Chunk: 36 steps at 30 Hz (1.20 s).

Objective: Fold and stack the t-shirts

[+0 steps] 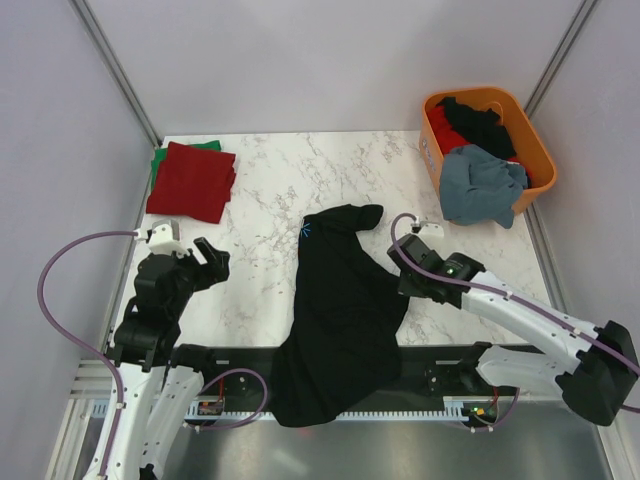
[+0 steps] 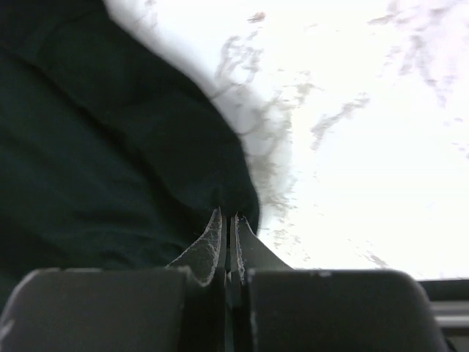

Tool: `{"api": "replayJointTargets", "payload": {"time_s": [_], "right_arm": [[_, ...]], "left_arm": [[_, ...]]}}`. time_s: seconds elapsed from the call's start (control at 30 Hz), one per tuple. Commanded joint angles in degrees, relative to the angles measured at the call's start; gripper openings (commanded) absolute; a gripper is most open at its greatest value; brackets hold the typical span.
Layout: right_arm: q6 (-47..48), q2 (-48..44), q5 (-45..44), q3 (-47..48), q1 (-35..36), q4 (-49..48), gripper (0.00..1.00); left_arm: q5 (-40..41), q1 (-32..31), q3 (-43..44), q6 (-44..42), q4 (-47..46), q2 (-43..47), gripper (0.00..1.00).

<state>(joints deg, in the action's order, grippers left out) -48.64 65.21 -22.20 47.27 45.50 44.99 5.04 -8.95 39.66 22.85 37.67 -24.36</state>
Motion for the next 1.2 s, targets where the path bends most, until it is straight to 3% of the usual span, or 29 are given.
{"api": "replayJointTargets", "payload": {"time_s": [0.0,0.23,0.4,0.5,0.6,0.63,0.7,0.73,0.83,0.93,1.17], "right_arm": [[0.7,-3.1,-3.6,-0.7,-2.3,5.8,0.00],[-3.0,-6.4,-4.9,-2.9,-6.6,6.5,0.00],[-5.8,-9.0,-2.9,-8.5,-9.8,3.0,0.00],[-5.8,-10.4,1.5,-13.1,-14.8,-1.2,0.00],[-5.8,-9.8,5.8,-17.0,-19.0,-5.5,0.00],[-6.0,-9.5,6.5,-17.8,-19.9,-6.2,0.00],[-6.9,-9.3,8.0,-19.6,-22.0,-7.6,0.00],[-7.3,-9.6,8.2,-20.0,-22.6,-7.7,0.00],[-8.2,-12.7,8.7,-21.3,-24.0,-7.6,0.00],[-7.7,-15.6,9.4,-21.7,-24.9,-6.8,0.00],[-7.2,-17.0,9.7,-22.6,-25.2,-5.6,0.00]], "left_arm": [[0.5,0.2,1.3,-0.3,-0.2,0.3,0.84],[-2.1,0.2,2.1,-0.4,-0.4,-0.9,0.84],[-6.7,-1.1,5.1,-0.3,-0.5,-7.3,0.88],[-6.5,-5.1,8.1,1.9,-0.7,-11.7,0.88],[-1.0,-14.6,13.1,3.8,-0.5,-20.6,0.88],[4.8,-22.9,16.0,4.9,-0.4,-23.2,0.88],[11.8,-32.8,19.1,7.1,0.2,-31.3,0.88],[17.3,-42.4,20.6,8.1,0.2,-34.5,0.88],[21.4,-56.3,27.1,11.9,0.1,-45.8,0.86],[23.4,-65.6,29.4,17.2,0.3,-55.2,0.82],[19.3,-76.8,34.5,26.5,0.2,-69.9,0.81]]}}
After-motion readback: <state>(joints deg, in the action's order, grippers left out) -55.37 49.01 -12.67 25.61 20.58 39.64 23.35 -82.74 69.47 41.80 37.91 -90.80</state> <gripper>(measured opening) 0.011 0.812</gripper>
